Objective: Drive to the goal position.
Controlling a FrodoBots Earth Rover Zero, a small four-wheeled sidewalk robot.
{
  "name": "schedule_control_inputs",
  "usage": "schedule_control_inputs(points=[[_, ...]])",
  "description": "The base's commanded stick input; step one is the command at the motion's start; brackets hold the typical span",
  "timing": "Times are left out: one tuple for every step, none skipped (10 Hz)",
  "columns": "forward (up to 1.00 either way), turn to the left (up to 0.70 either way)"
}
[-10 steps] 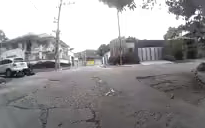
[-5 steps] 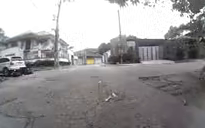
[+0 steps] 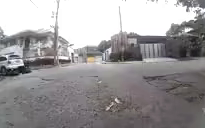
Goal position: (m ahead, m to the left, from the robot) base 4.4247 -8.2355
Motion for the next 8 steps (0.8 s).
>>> schedule_control_inputs(points=[[1.0, -0.23], [1.0, 0.01], [1.0, 0.01], [1.0, 0.01], [1.0, 0.01], [1.0, 0.01], [1.0, 0.01], [1.0, 0.01]])
